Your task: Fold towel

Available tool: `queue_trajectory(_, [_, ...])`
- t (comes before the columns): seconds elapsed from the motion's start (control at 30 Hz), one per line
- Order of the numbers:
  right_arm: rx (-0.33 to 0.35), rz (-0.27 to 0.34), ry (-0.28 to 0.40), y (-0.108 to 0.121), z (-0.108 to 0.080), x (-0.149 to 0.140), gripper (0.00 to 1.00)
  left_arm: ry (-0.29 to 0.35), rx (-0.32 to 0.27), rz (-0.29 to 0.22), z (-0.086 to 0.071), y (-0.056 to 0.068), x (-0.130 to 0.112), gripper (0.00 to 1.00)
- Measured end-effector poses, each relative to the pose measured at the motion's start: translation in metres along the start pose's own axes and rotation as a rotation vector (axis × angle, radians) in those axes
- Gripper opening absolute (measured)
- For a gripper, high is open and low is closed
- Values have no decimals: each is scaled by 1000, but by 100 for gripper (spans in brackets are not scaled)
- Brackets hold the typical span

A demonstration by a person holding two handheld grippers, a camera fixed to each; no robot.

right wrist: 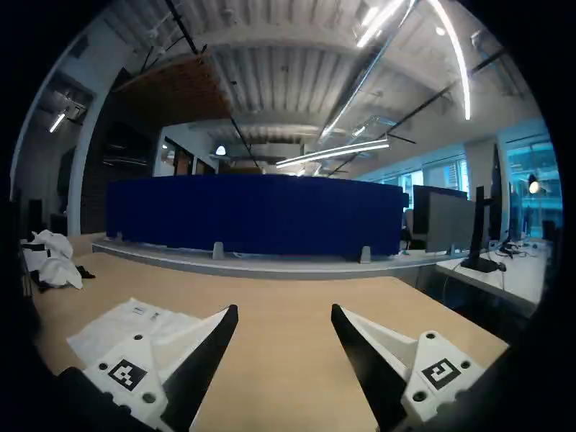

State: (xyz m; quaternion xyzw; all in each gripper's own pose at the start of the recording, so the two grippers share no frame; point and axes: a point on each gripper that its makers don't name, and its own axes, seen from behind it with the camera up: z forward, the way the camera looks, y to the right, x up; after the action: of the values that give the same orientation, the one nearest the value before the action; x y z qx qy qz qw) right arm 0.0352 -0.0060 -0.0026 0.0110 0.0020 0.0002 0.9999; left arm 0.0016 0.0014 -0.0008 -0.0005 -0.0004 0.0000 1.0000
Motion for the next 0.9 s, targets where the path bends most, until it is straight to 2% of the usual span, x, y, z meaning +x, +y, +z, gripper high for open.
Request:
queue_trajectory(0.2, [20,13,-16,-2,-4,40,100,-20,-28,12,-8,15,29,98])
queue_trajectory(0.37, [30,-12,-30,-2,-10,74,100,-43,-62,32,-9,26,64,98])
queue_trajectory(0.5, [61,-38,-52,-8,-12,90,100,-64,-94,65,-6,35,83,98])
queue_trajectory(0.7, [126,-56,-111,-21,-10,100,100,-115,-153,115,0,47,94,98])
queue_trajectory(0.9, [218,-84,-183,-40,-9,96,100,-176,-231,155,2,63,88,98])
